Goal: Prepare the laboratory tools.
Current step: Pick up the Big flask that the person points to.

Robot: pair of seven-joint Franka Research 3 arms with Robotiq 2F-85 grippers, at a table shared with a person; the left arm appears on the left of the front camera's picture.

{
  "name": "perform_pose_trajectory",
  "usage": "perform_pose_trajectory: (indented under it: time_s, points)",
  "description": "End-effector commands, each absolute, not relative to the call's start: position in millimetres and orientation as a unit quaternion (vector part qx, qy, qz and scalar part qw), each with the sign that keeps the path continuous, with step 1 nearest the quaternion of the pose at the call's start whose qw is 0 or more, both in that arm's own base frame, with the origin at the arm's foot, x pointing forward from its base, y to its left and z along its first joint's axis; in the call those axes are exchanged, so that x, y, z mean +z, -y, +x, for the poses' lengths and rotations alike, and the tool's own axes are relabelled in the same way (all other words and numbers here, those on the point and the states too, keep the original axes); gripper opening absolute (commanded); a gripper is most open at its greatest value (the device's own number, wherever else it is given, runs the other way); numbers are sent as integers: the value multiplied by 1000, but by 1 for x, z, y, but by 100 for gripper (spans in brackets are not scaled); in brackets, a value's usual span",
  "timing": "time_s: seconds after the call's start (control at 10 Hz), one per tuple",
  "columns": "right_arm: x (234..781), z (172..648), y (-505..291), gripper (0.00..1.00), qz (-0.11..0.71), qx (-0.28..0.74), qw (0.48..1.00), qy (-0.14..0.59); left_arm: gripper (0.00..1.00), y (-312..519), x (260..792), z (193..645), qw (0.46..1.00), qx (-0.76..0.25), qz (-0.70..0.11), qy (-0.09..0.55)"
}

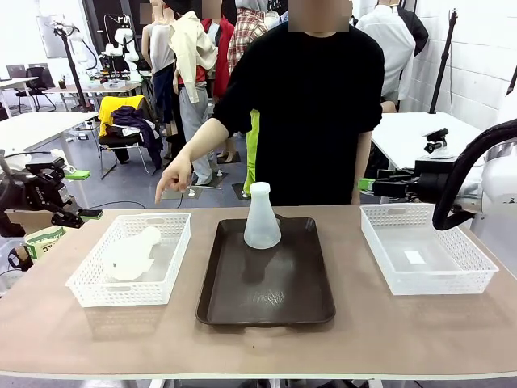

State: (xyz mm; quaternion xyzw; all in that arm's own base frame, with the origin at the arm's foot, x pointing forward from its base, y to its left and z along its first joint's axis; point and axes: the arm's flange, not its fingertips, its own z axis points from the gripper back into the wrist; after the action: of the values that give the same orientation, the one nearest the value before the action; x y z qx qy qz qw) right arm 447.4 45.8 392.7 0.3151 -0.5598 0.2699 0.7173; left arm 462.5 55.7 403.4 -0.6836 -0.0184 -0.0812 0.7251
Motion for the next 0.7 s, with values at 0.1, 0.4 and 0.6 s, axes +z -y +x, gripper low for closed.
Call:
perform_pose_trajectory:
  time_s: [0.1, 0.4, 0.6]
  points:
    - [392, 443, -48, 100, 312, 267, 723, 555, 100, -55, 405, 463, 727, -81, -681, 22]
    - [392, 443, -48, 100, 312, 267, 723, 555, 100, -55, 405, 463, 727, -81, -681, 22]
    - [392, 443, -48, 100, 312, 267, 723, 555, 100, -56, 403, 463, 725, -81, -684, 18]
